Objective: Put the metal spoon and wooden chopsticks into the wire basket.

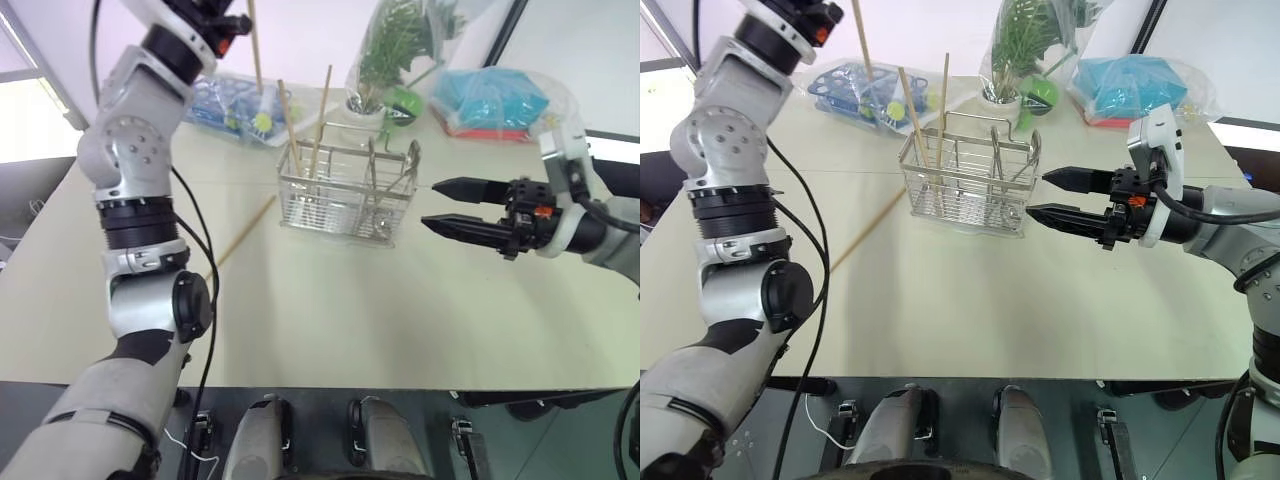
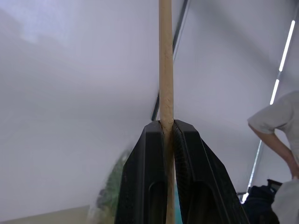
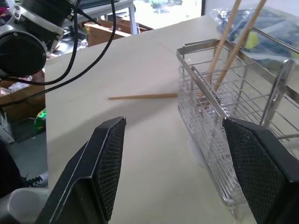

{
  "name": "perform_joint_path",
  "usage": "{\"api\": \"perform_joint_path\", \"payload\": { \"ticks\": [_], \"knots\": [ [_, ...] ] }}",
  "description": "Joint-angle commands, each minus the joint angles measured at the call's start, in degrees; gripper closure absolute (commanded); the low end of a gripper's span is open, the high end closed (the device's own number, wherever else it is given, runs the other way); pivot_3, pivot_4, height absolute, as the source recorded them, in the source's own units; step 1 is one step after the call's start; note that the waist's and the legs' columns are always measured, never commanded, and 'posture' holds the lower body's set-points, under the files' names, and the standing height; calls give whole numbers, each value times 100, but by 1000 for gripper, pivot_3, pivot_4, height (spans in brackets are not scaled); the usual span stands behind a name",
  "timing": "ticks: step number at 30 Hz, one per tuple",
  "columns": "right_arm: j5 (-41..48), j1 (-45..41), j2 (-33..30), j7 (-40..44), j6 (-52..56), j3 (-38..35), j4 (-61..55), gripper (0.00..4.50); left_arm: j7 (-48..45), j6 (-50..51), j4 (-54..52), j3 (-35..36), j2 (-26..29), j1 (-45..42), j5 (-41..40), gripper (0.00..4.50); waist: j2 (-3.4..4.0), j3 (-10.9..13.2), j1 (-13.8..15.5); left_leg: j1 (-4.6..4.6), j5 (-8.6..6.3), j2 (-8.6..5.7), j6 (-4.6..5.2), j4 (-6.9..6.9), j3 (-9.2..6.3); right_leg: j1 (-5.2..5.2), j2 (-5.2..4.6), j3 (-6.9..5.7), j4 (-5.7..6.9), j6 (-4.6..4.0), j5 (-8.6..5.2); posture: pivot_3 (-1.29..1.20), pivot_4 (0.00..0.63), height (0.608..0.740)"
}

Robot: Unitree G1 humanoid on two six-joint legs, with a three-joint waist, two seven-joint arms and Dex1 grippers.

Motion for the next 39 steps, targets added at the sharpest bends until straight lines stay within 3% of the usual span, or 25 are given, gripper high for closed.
{"api": "perform_joint_path", "payload": {
  "ticks": [1,16,20,26,31,35,39],
  "knots": [
    [225,-11,54,-194,10,-264,-237,1098,-9,-410,115,-261,-213,145,219,4428,0,0,7,0,0,0,0,0,-1,0,1,0,0,0,0,0,150,720],
    [582,-26,-20,-576,127,-543,-286,1098,-138,-1826,998,-1014,-912,705,1177,4428,-1,0,18,-3,-4,0,8,2,-4,3,1,0,-7,0,0,0,150,720],
    [581,-112,-2,-658,127,-511,-208,1098,-101,-1796,925,-985,-999,800,1158,2972,-1,0,11,-3,-5,0,8,2,-5,2,1,0,-7,0,0,0,150,720],
    [499,-171,15,-647,46,-403,-44,1098,40,-1326,227,-929,-907,951,942,33,-1,0,9,-3,-6,1,11,2,-6,2,1,0,-7,0,0,0,150,720],
    [373,-228,34,-592,-27,-276,64,1098,341,-522,-579,-744,-529,873,686,33,0,0,10,-4,-6,1,11,2,-8,2,1,0,-7,0,0,0,150,720],
    [233,-103,-16,-381,-118,-181,1,1098,436,616,-1087,-742,365,495,600,33,0,0,-1,-6,-6,2,10,2,-11,0,4,0,-6,0,0,0,150,720],
    [47,-48,-38,-197,-216,-100,74,1098,-42,1790,-1054,-1115,1662,298,835,33,4,-2,-5,-3,-6,2,10,1,-10,2,7,0,-6,0,0,0,150,720]
  ]
}}
